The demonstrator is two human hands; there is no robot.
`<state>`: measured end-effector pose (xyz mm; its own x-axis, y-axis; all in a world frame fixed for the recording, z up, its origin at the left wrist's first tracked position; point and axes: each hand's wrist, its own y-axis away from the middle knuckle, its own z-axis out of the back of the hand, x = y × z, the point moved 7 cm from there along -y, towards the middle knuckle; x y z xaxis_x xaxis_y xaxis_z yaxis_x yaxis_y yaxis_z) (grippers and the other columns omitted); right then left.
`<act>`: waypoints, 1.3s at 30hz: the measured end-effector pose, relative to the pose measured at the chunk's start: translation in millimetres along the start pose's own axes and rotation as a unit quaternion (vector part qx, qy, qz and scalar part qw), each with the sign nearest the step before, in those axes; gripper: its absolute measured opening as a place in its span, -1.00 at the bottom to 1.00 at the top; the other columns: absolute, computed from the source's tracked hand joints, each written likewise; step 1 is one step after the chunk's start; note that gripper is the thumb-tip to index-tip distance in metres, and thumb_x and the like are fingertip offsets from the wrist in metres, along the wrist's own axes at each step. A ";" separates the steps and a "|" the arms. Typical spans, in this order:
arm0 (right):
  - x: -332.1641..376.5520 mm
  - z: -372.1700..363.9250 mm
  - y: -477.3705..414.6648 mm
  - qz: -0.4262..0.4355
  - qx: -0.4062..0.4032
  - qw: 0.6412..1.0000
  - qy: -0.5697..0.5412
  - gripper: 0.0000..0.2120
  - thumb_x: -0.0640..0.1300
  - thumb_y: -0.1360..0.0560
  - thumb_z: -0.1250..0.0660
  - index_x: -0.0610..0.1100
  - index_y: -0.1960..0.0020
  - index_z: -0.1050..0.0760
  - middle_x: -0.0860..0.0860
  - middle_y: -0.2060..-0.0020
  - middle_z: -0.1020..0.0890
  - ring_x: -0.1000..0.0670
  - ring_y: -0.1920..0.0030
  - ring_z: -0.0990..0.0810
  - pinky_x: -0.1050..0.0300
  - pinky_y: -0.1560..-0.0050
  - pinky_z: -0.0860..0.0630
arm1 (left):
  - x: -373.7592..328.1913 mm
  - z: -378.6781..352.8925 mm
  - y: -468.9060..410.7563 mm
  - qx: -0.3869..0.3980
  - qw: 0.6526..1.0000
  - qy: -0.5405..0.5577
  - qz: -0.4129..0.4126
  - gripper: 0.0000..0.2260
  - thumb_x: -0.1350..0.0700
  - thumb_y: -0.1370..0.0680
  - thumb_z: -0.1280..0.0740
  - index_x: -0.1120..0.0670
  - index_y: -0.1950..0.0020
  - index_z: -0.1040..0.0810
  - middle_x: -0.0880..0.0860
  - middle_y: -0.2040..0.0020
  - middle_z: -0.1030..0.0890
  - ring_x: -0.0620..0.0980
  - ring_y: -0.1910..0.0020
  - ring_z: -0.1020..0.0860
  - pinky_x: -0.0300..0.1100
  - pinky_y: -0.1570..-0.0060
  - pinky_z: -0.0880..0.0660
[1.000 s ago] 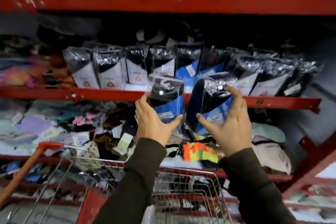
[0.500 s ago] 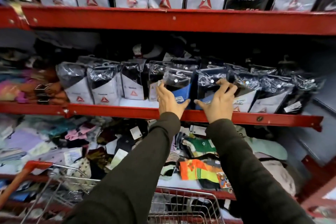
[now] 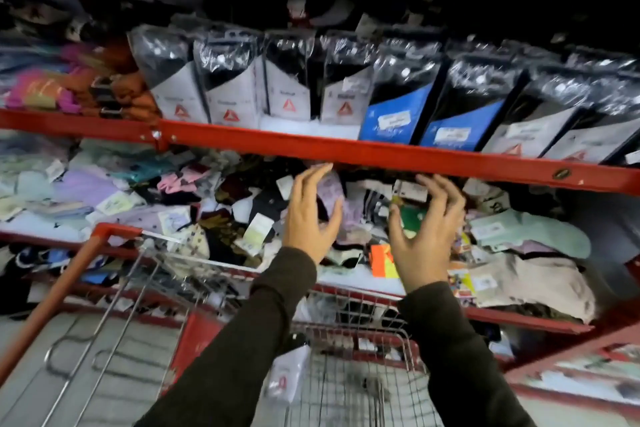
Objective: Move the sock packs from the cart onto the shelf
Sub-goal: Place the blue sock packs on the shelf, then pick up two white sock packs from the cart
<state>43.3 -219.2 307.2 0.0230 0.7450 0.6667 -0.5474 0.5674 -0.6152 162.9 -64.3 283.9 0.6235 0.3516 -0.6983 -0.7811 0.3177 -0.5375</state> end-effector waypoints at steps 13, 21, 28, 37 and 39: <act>-107.7 -218.5 315.7 -0.249 0.551 0.771 0.198 -0.30 0.14 -0.59 -0.20 -0.11 -0.58 -0.02 -0.19 -0.57 -0.10 -0.26 -0.57 -0.06 -0.05 -0.51 -0.17 | 286.6 35.4 280.1 0.257 0.818 -0.172 0.485 -0.48 -0.11 -0.56 -0.31 0.16 -0.42 -0.42 0.31 -0.28 -0.55 0.26 -0.24 -0.55 -0.04 -0.19 -0.45; -163.4 -275.9 392.7 -0.425 0.527 0.709 0.196 -0.36 -0.24 -0.57 -0.22 0.01 -0.56 -0.06 -0.30 -0.44 -0.31 -0.29 -0.30 -0.51 -0.04 -0.24 -0.48 | 337.8 -17.5 336.2 0.388 0.763 -0.223 0.466 -0.42 -0.07 -0.65 -0.17 0.12 -0.59 -0.10 0.24 -0.47 -0.34 0.21 -0.43 -0.36 -0.03 -0.38 -0.33; -182.9 -267.1 392.0 -0.422 0.427 0.780 0.176 -0.49 -0.47 -0.47 -0.26 -0.13 -0.36 -0.40 -0.17 -0.19 -0.58 -0.15 -0.12 -0.61 0.15 -0.02 -0.51 | 337.2 -24.9 366.0 0.293 0.801 -0.181 0.490 -0.42 0.06 -0.62 -0.23 -0.01 -0.60 -0.09 0.31 -0.51 -0.28 0.30 -0.37 -0.41 0.04 -0.31 -0.43; -203.6 -256.9 394.8 -0.515 0.334 0.778 0.137 -0.68 -0.25 -0.44 -0.44 -0.16 -0.15 -0.45 -0.17 0.03 -0.73 -0.17 0.01 -0.70 -0.07 -0.10 -0.63 | 341.8 -27.6 364.8 0.265 0.790 -0.167 0.527 -0.42 0.06 -0.56 -0.33 0.05 -0.53 -0.17 0.27 -0.27 -0.50 0.27 -0.19 -0.52 0.02 -0.17 -0.43; -195.6 -258.1 390.4 -0.510 0.325 0.787 0.124 -0.62 -0.11 -0.49 -0.40 -0.19 -0.26 -0.43 -0.19 -0.09 -0.68 -0.20 -0.13 -0.66 -0.05 -0.17 -0.58 | 344.1 -28.9 365.2 0.267 0.779 -0.169 0.542 -0.40 0.04 -0.52 -0.34 0.01 -0.50 -0.15 0.26 -0.25 -0.51 0.27 -0.17 -0.52 0.03 -0.18 -0.43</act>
<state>41.0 -52.8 -172.0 0.8455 0.1103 0.5224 -0.4492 0.6758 0.5844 91.2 147.3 -166.3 -0.3492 0.8513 -0.3915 -0.7858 -0.0385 0.6172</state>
